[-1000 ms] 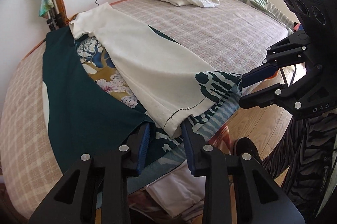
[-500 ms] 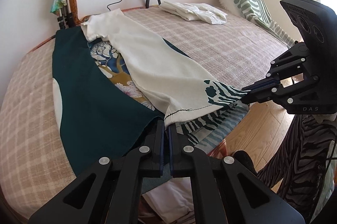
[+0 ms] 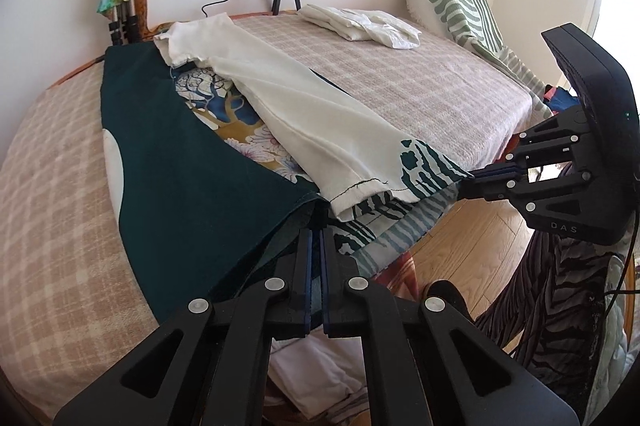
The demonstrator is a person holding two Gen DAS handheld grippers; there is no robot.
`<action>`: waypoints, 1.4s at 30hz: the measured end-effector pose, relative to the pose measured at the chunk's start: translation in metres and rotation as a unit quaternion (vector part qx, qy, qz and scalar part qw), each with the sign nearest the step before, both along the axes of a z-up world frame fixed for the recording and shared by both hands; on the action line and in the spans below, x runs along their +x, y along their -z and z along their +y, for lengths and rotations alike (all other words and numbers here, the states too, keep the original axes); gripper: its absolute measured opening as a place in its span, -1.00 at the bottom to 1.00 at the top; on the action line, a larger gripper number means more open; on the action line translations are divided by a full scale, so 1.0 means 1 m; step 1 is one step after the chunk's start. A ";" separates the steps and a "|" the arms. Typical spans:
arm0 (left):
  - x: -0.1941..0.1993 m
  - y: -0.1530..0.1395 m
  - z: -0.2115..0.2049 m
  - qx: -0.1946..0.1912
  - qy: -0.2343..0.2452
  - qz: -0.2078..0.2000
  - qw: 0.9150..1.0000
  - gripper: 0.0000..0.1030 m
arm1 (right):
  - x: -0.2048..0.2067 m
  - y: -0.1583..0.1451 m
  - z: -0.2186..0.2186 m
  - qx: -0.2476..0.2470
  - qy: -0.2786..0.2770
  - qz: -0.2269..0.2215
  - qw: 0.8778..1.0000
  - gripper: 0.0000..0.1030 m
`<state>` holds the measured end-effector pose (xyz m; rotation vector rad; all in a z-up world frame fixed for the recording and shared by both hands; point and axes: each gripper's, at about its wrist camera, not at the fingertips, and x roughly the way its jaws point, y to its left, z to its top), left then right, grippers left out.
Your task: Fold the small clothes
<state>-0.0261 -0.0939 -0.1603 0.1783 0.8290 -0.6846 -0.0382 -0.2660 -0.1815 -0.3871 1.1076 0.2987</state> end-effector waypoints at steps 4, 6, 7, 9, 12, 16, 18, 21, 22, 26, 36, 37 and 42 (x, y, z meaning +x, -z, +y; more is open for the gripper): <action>-0.018 -0.012 0.028 -0.007 -0.012 -0.016 1.000 -0.47 | -0.021 -0.005 -0.007 0.005 -0.034 0.013 0.999 -0.93; -0.019 -0.015 0.046 -0.013 -0.042 -0.014 0.999 -0.16 | -0.020 -0.011 -0.020 0.042 -0.021 0.026 0.999 -0.84; -0.017 -0.015 0.056 -0.023 -0.056 -0.007 0.998 -0.15 | -0.016 -0.014 -0.028 0.067 -0.006 0.029 0.997 -0.77; -0.010 -0.014 0.072 -0.048 -0.080 0.014 0.996 -0.14 | -0.005 -0.019 -0.048 0.139 0.024 0.038 0.989 -0.34; 0.006 -0.004 0.088 -0.070 -0.118 0.052 0.989 -0.14 | 0.014 -0.020 -0.071 0.236 0.066 0.056 0.968 0.01; 0.022 0.019 0.088 -0.055 -0.137 0.096 0.984 -0.14 | 0.033 -0.004 -0.075 0.261 0.085 0.087 0.958 0.01; 0.019 0.020 0.085 -0.050 -0.134 0.083 0.986 -0.24 | 0.039 0.008 -0.074 0.274 0.089 0.113 0.951 0.01; 0.012 0.018 0.075 -0.014 -0.116 0.062 0.991 -0.89 | 0.041 0.011 -0.071 0.295 0.089 0.122 0.944 0.01; 0.009 0.018 0.073 -0.003 -0.111 0.054 0.992 -0.90 | 0.042 0.012 -0.070 0.297 0.090 0.124 0.942 0.01; -0.006 0.011 0.077 0.011 -0.095 0.035 0.995 -0.96 | 0.040 0.012 -0.060 0.269 0.074 0.124 0.952 -0.60; -0.022 0.007 0.094 0.021 -0.091 0.042 0.995 -0.81 | 0.047 0.014 -0.064 0.279 0.070 0.141 0.947 -0.58; -0.021 0.007 0.093 0.020 -0.090 0.039 0.995 -0.72 | 0.046 0.014 -0.065 0.277 0.070 0.144 0.947 -0.54; -0.014 0.014 0.077 0.041 -0.055 0.012 0.998 -0.31 | 0.044 0.017 -0.072 0.284 0.076 0.147 0.944 -0.28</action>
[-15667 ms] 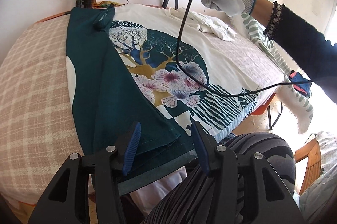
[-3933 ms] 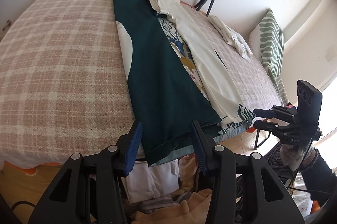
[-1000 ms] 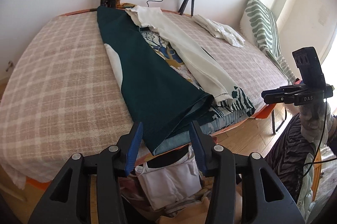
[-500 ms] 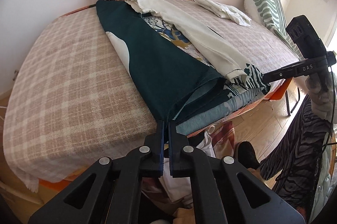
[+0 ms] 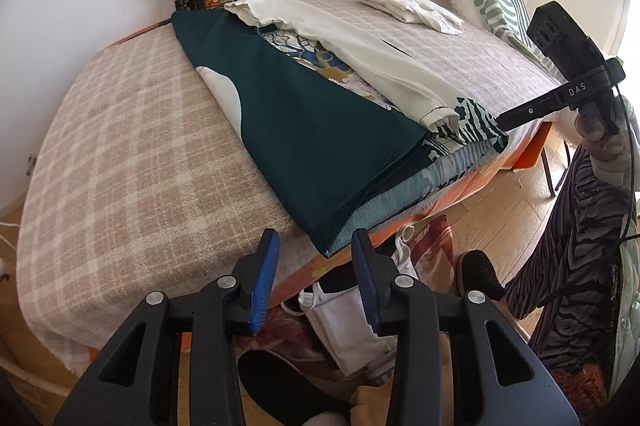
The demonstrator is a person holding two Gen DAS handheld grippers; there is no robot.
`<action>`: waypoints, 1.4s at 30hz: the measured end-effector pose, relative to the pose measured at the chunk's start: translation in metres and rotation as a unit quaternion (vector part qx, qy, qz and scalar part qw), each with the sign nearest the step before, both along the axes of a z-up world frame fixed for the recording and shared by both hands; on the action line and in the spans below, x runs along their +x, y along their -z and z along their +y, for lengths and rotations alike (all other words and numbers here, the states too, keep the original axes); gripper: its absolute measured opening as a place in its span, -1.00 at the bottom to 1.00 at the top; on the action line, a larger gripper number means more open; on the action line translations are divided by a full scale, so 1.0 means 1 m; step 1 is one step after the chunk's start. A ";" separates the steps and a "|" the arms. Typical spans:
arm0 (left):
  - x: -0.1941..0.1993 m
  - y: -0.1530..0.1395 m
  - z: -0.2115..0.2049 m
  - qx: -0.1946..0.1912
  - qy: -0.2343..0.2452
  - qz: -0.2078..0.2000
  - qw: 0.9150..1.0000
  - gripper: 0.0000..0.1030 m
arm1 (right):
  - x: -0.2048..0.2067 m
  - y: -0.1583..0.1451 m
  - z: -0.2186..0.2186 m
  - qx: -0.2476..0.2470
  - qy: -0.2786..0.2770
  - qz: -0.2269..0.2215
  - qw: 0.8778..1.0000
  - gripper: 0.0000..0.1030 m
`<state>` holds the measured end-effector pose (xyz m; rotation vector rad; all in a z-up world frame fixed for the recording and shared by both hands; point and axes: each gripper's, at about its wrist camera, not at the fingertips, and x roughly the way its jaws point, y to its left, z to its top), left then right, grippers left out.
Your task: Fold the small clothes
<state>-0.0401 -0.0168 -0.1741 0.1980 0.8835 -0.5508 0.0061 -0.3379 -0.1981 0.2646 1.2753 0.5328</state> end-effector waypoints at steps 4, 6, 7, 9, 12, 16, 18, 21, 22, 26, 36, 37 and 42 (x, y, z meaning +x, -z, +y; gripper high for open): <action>0.004 0.000 -0.012 0.027 0.031 -0.021 0.999 -0.34 | -0.004 0.003 0.007 -0.003 -0.017 0.001 1.000 -0.20; 0.005 0.000 -0.016 0.029 0.048 -0.018 0.998 -0.77 | -0.008 0.005 0.012 -0.006 -0.028 -0.001 1.000 -0.04; 0.005 0.000 -0.018 0.033 0.054 -0.017 0.998 -0.84 | -0.010 0.007 0.015 -0.008 -0.034 -0.003 0.999 0.01; 0.005 0.001 -0.018 0.037 0.060 -0.014 0.997 -0.95 | -0.014 0.009 0.020 -0.018 -0.038 -0.012 0.999 0.11; 0.008 0.000 -0.014 0.026 0.053 -0.004 0.998 -0.97 | -0.015 0.015 0.025 -0.016 -0.037 -0.019 0.999 0.11; 0.010 -0.010 -0.003 -0.003 0.024 -0.005 1.000 -0.98 | -0.011 0.018 0.028 0.012 -0.020 -0.029 0.999 0.06; 0.011 -0.019 0.002 -0.011 0.005 -0.009 1.000 -0.98 | -0.009 0.019 0.028 0.032 -0.014 -0.022 0.999 -0.80; 0.012 -0.033 0.008 -0.012 -0.016 -0.015 1.000 -0.98 | -0.010 0.010 0.026 0.052 -0.011 -0.018 0.998 -0.91; 0.012 -0.037 0.010 -0.007 -0.023 -0.017 1.000 -0.98 | -0.010 0.003 0.024 0.062 -0.006 -0.017 0.998 -0.92; 0.008 -0.042 0.014 0.021 -0.045 -0.033 0.998 -0.98 | -0.010 -0.014 0.010 0.086 0.025 -0.003 0.996 -0.94; 0.006 -0.019 0.009 0.046 -0.053 0.031 0.997 -0.98 | -0.016 -0.006 0.014 0.045 0.026 0.038 0.998 -0.95; 0.000 -0.009 0.005 0.060 -0.038 0.042 0.997 -0.98 | -0.016 -0.001 0.018 0.025 0.020 0.037 0.999 -0.95; -0.020 0.000 0.011 0.044 -0.028 0.066 0.996 -0.98 | -0.021 0.012 0.013 -0.027 -0.001 0.044 0.999 -0.94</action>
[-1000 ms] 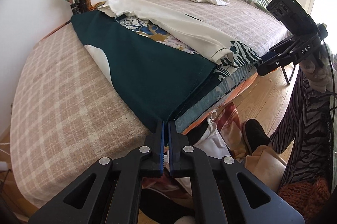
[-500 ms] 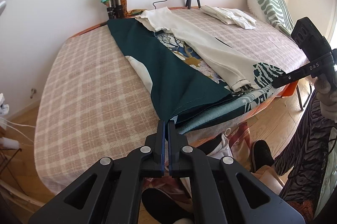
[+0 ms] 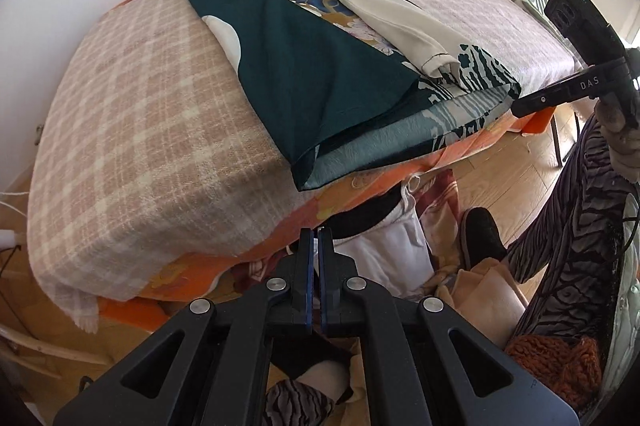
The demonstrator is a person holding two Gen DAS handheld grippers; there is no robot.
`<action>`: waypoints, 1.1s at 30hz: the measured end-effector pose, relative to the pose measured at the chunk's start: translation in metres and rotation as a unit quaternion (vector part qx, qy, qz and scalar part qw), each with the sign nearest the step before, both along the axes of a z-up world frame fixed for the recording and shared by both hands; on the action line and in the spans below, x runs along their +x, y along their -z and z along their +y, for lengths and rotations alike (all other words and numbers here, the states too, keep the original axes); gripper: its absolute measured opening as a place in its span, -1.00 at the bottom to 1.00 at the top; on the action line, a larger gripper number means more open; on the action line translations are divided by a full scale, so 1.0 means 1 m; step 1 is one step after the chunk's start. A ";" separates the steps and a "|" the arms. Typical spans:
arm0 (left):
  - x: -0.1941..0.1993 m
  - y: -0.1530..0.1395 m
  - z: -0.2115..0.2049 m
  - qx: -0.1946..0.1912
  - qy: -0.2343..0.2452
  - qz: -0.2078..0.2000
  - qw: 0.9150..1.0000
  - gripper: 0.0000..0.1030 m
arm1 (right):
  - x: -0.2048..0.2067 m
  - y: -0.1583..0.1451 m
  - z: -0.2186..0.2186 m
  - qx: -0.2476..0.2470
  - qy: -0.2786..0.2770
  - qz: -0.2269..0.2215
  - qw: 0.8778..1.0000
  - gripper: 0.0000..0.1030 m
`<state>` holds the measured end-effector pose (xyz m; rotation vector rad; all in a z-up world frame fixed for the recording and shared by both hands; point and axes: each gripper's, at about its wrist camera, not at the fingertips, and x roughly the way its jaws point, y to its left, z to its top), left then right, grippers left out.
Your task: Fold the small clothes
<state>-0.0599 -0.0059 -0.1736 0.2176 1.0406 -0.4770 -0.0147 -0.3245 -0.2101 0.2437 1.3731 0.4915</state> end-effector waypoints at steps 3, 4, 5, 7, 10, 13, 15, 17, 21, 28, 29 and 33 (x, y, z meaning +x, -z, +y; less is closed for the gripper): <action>0.012 -0.014 0.018 -0.061 -0.034 -0.003 0.998 -0.75 | 0.000 -0.007 -0.013 0.007 0.005 -0.017 1.000 -0.82; 0.015 -0.017 0.020 -0.072 -0.039 -0.013 0.997 -0.68 | 0.001 -0.011 -0.017 0.013 0.011 -0.028 0.999 -0.79; 0.016 -0.017 0.017 -0.068 -0.031 -0.024 0.997 -0.58 | 0.002 -0.016 -0.021 0.019 0.018 -0.041 0.999 -0.70; 0.019 -0.013 0.009 -0.051 -0.001 -0.035 0.998 -0.58 | 0.005 -0.026 -0.018 0.025 0.021 -0.059 0.998 -0.66; 0.025 -0.005 0.003 -0.054 0.008 -0.037 0.998 -0.58 | 0.004 -0.043 -0.003 0.017 0.002 -0.092 0.996 -0.66; 0.026 0.000 -0.001 -0.058 0.014 -0.042 0.997 -0.58 | -0.004 -0.060 0.018 -0.006 -0.034 -0.126 0.991 -0.55; 0.024 0.003 -0.005 -0.052 0.021 -0.045 0.997 -0.58 | -0.007 -0.069 0.031 -0.012 -0.049 -0.141 0.989 -0.23; 0.022 0.006 -0.007 -0.056 0.027 -0.044 0.997 -0.66 | -0.007 -0.073 0.045 -0.009 -0.068 -0.155 0.985 -0.09; 0.021 0.004 -0.007 -0.066 0.027 -0.046 0.996 -0.92 | 0.007 -0.061 0.081 0.016 -0.086 -0.122 0.989 -0.07; 0.020 -0.004 -0.009 -0.121 0.015 -0.019 0.992 -0.97 | 0.048 -0.031 0.132 -0.001 -0.097 -0.086 0.992 -0.07; 0.016 -0.003 -0.013 -0.121 0.027 -0.016 0.992 -0.97 | 0.050 -0.030 0.137 -0.010 -0.103 -0.084 0.991 -0.08; 0.004 -0.011 -0.007 -0.110 0.034 -0.025 0.993 -0.87 | 0.038 -0.039 0.131 -0.005 -0.122 -0.094 0.988 -0.07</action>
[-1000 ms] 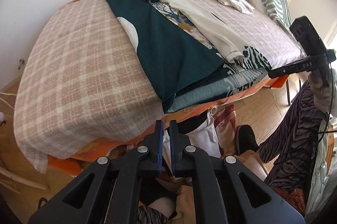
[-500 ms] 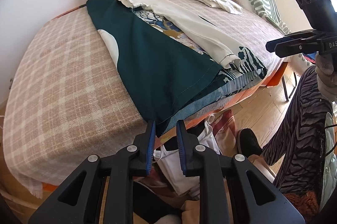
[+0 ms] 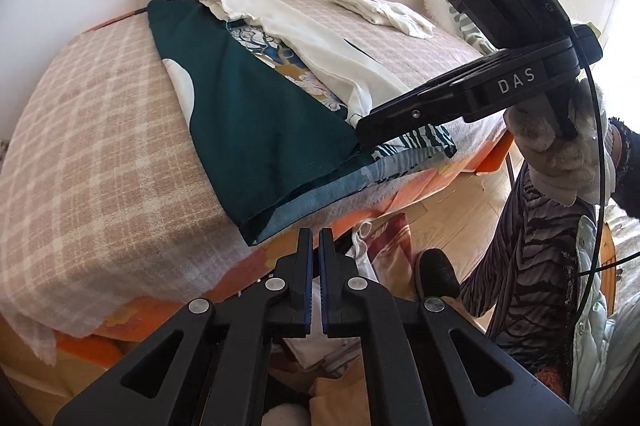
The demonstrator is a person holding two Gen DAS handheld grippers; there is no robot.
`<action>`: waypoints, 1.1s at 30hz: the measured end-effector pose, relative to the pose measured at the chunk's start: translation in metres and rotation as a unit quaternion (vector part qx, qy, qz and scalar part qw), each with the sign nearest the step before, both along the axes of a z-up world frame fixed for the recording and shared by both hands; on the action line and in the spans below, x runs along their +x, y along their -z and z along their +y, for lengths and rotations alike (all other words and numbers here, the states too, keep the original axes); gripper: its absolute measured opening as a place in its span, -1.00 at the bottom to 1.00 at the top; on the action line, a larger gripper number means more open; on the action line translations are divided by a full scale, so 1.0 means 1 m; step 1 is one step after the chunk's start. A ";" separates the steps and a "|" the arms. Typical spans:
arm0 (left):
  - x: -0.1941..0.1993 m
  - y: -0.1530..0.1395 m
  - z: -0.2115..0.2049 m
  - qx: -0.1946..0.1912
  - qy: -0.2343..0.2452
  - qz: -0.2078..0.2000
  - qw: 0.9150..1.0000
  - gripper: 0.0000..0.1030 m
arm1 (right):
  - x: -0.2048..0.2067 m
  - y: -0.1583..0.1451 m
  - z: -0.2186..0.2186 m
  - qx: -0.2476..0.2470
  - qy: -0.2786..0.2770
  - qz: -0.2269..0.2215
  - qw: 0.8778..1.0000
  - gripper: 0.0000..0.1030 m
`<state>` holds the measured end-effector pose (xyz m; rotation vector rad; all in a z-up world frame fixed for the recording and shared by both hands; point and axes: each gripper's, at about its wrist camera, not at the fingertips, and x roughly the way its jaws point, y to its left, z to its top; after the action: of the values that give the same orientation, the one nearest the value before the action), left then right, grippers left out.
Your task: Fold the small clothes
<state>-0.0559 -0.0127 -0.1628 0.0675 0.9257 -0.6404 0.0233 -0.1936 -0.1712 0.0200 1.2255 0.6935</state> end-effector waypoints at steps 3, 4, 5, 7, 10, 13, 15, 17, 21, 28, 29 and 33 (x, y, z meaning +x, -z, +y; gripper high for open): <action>0.007 -0.007 0.021 -0.019 -0.050 -0.005 0.999 -0.17 | -0.008 -0.012 -0.032 0.015 0.023 -0.011 1.000 -0.06; 0.012 -0.009 0.027 -0.026 -0.063 -0.005 0.998 -0.17 | -0.008 -0.015 -0.046 0.012 0.043 -0.016 0.999 -0.06; 0.017 -0.009 0.032 -0.031 -0.076 0.000 0.997 -0.17 | -0.007 -0.017 -0.061 0.007 0.067 -0.020 0.998 -0.06; 0.029 -0.007 0.038 -0.048 -0.092 0.016 0.994 -0.17 | -0.002 -0.016 -0.091 0.003 0.119 -0.016 0.993 -0.05; 0.045 -0.001 0.036 -0.060 -0.102 0.041 0.992 -0.17 | 0.007 -0.006 -0.126 -0.008 0.178 0.000 0.984 -0.05; 0.055 0.008 0.027 -0.061 -0.101 0.069 0.991 -0.17 | 0.014 0.011 -0.137 0.004 0.185 0.030 0.982 -0.05; 0.057 0.013 0.024 -0.069 -0.097 0.085 0.989 -0.21 | 0.015 0.020 -0.138 0.015 0.181 0.042 0.982 -0.04; 0.058 0.017 0.020 -0.070 -0.089 0.094 0.989 -0.33 | 0.013 0.019 -0.134 0.013 0.169 0.031 0.985 -0.04; 0.065 0.021 0.017 -0.075 -0.085 0.089 0.990 -1.00 | 0.011 0.021 -0.121 0.018 0.132 0.025 0.991 -0.40; 0.053 -0.007 0.031 -0.090 -0.085 0.061 0.990 -0.99 | 0.010 0.009 -0.134 0.034 0.121 0.029 0.992 -0.92; 0.053 -0.006 0.032 -0.084 -0.087 0.062 0.991 -0.99 | 0.009 0.006 -0.139 0.040 0.125 0.025 0.991 -0.92; 0.059 0.013 0.029 -0.079 -0.088 0.091 0.989 -0.99 | 0.009 0.022 -0.143 0.043 0.131 0.047 0.989 -0.92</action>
<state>0.0032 0.0158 -0.1762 -0.2150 1.0406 -0.5605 0.0324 -0.3366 -0.1932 0.2836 1.2535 0.5204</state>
